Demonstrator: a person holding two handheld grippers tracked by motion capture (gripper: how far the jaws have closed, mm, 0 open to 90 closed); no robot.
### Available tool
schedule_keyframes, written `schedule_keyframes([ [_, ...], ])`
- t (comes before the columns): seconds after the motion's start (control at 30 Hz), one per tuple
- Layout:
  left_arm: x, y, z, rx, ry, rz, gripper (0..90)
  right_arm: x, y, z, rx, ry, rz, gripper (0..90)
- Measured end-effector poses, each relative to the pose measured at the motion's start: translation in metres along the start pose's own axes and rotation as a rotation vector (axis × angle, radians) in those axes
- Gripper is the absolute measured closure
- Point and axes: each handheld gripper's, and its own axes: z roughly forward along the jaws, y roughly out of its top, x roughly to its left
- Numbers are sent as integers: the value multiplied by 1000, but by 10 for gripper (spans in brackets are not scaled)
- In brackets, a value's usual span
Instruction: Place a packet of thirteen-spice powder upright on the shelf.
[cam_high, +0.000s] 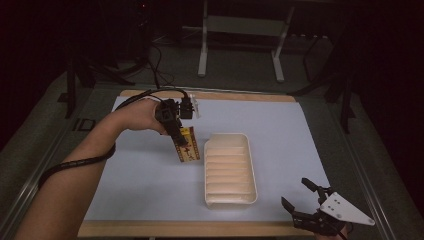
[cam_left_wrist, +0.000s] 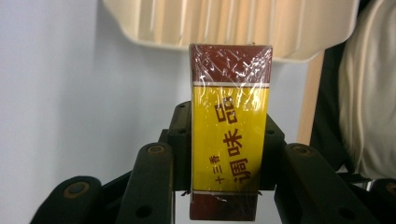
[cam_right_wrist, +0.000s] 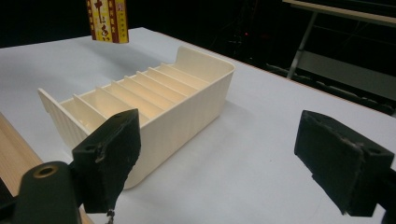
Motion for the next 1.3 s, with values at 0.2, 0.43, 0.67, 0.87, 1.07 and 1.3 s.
schedule_keyframes([
  [0.2, -11, 14, 2, -3, -3, 31, 678, 0, 0, 0, 3, 2, 0, 146],
  [0.43, -23, 26, 0, -45, -6, 65, 679, 1, 0, 2, 12, 8, -1, 146],
  [0.67, -37, 40, 1, -101, 27, 110, 679, 2, 0, 2, 14, 9, -6, 146],
  [0.87, -42, 46, 7, -175, 41, 139, 680, 1, 0, 2, 15, 12, -5, 146],
  [1.07, -45, 49, 19, -246, 55, 168, 680, 2, 0, 2, 13, 18, -5, 146],
  [1.3, -46, 49, 35, -284, 34, 168, 680, 2, 0, 2, 13, 19, -10, 146],
])
